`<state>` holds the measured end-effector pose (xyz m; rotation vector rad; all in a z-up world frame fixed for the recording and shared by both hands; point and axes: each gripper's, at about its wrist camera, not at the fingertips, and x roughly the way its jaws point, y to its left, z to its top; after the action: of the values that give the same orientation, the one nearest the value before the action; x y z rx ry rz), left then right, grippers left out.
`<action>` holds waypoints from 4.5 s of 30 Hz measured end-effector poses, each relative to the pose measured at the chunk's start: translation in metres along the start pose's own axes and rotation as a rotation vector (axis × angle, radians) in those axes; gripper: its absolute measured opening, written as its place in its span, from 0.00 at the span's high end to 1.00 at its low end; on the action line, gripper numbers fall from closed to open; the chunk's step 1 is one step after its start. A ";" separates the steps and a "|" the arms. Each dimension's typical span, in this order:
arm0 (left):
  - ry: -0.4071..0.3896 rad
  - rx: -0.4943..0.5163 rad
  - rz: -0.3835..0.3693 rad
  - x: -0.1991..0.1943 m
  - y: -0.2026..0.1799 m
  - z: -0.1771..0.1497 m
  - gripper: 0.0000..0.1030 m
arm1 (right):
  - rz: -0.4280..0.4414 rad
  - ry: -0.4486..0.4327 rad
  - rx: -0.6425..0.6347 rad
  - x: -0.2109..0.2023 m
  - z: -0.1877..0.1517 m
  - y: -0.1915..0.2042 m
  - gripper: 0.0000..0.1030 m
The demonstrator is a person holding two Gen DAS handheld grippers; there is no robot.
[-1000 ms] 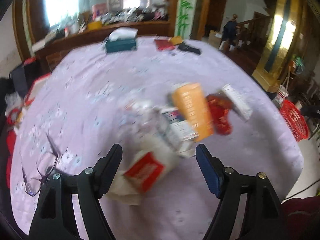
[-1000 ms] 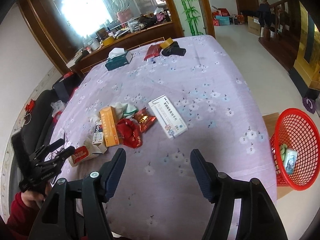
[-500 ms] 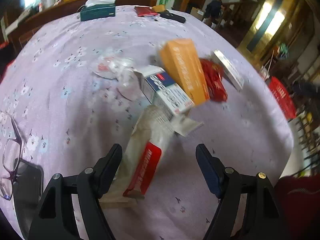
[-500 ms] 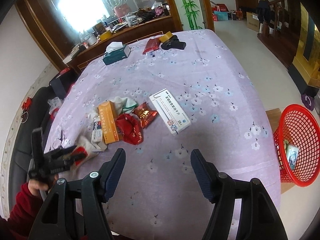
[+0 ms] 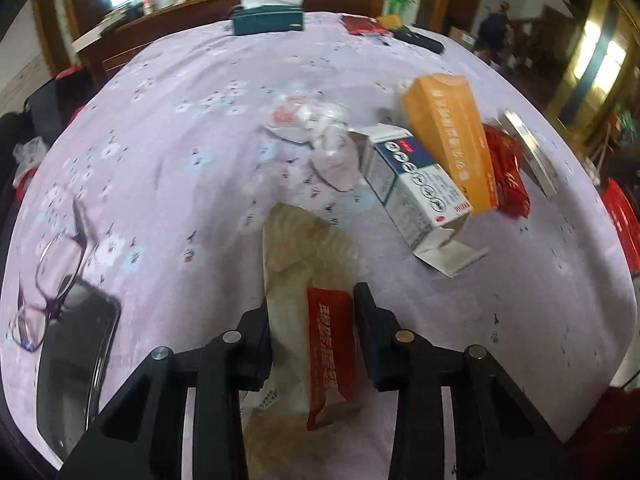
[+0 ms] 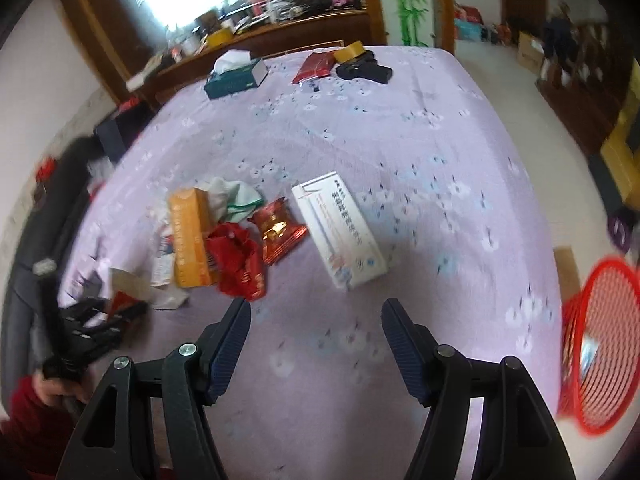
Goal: Collect trash
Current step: 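Grasp the white medicine box with the right gripper, then carry the white-and-red wrapper and white medicine box over the red wastebasket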
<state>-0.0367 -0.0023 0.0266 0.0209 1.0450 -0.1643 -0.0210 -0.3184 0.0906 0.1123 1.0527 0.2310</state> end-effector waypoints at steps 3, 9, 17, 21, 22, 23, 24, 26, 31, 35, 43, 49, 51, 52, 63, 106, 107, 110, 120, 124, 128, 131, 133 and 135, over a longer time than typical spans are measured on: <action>-0.034 -0.043 -0.018 -0.009 0.001 -0.001 0.67 | -0.035 0.018 -0.057 0.023 0.012 0.000 0.30; -0.108 -0.062 -0.071 -0.037 -0.014 0.006 0.67 | -0.072 0.065 -0.121 0.067 0.026 -0.005 0.30; -0.141 -0.035 -0.112 -0.054 -0.041 0.015 0.67 | -0.106 0.086 -0.173 0.101 0.036 -0.001 0.30; -0.143 -0.029 -0.140 -0.055 -0.054 0.021 0.67 | -0.105 0.094 -0.160 0.112 0.041 -0.003 0.30; -0.144 -0.024 -0.143 -0.055 -0.058 0.023 0.67 | -0.110 0.095 -0.156 0.114 0.041 -0.004 0.32; -0.145 -0.020 -0.146 -0.055 -0.062 0.024 0.67 | -0.109 0.097 -0.152 0.116 0.041 -0.005 0.42; -0.147 -0.016 -0.150 -0.055 -0.066 0.025 0.67 | -0.102 0.101 -0.145 0.117 0.040 -0.006 0.42; -0.156 -0.008 -0.158 -0.056 -0.073 0.028 0.67 | -0.101 0.092 -0.126 0.112 0.037 -0.006 0.43; -0.190 0.000 -0.166 -0.059 -0.092 0.036 0.67 | -0.078 0.056 -0.035 0.083 0.024 -0.012 0.43; -0.239 0.029 -0.151 -0.067 -0.113 0.043 0.67 | -0.096 -0.010 0.018 0.044 0.003 -0.008 0.43; -0.261 0.057 -0.152 -0.070 -0.149 0.051 0.67 | -0.096 -0.122 0.091 -0.016 -0.022 -0.008 0.42; -0.248 0.095 -0.151 -0.066 -0.170 0.055 0.67 | -0.113 -0.140 0.142 -0.034 -0.034 -0.024 0.42; -0.244 0.110 -0.142 -0.065 -0.177 0.056 0.67 | -0.118 -0.143 0.152 -0.038 -0.038 -0.028 0.42; -0.242 0.112 -0.145 -0.065 -0.180 0.057 0.67 | -0.120 -0.143 0.152 -0.040 -0.039 -0.029 0.42; -0.259 0.152 -0.112 -0.065 -0.198 0.061 0.67 | -0.134 -0.182 0.153 -0.063 -0.047 -0.038 0.42; -0.237 0.263 -0.141 -0.050 -0.240 0.069 0.67 | -0.152 -0.181 0.278 -0.077 -0.061 -0.072 0.42; -0.238 0.268 -0.143 -0.050 -0.242 0.069 0.67 | -0.153 -0.182 0.282 -0.078 -0.062 -0.074 0.42; -0.239 0.283 -0.153 -0.050 -0.250 0.072 0.67 | -0.157 -0.185 0.301 -0.081 -0.064 -0.081 0.42; -0.237 0.345 -0.193 -0.050 -0.282 0.077 0.67 | -0.183 -0.215 0.397 -0.098 -0.076 -0.115 0.42; -0.229 0.380 -0.220 -0.052 -0.299 0.079 0.67 | -0.201 -0.234 0.456 -0.109 -0.083 -0.136 0.42; -0.212 0.419 -0.275 -0.056 -0.323 0.086 0.67 | -0.230 -0.253 0.522 -0.124 -0.093 -0.161 0.42; -0.195 0.450 -0.325 -0.059 -0.347 0.091 0.67 | -0.251 -0.266 0.587 -0.135 -0.104 -0.186 0.42; -0.175 0.465 -0.368 -0.059 -0.366 0.093 0.67 | -0.265 -0.272 0.633 -0.141 -0.111 -0.204 0.42; -0.159 0.482 -0.401 -0.060 -0.386 0.093 0.67 | -0.267 -0.274 0.670 -0.145 -0.117 -0.221 0.42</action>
<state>-0.0418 -0.3845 0.1484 0.2318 0.8220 -0.7681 -0.1621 -0.5696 0.1109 0.5863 0.8243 -0.3795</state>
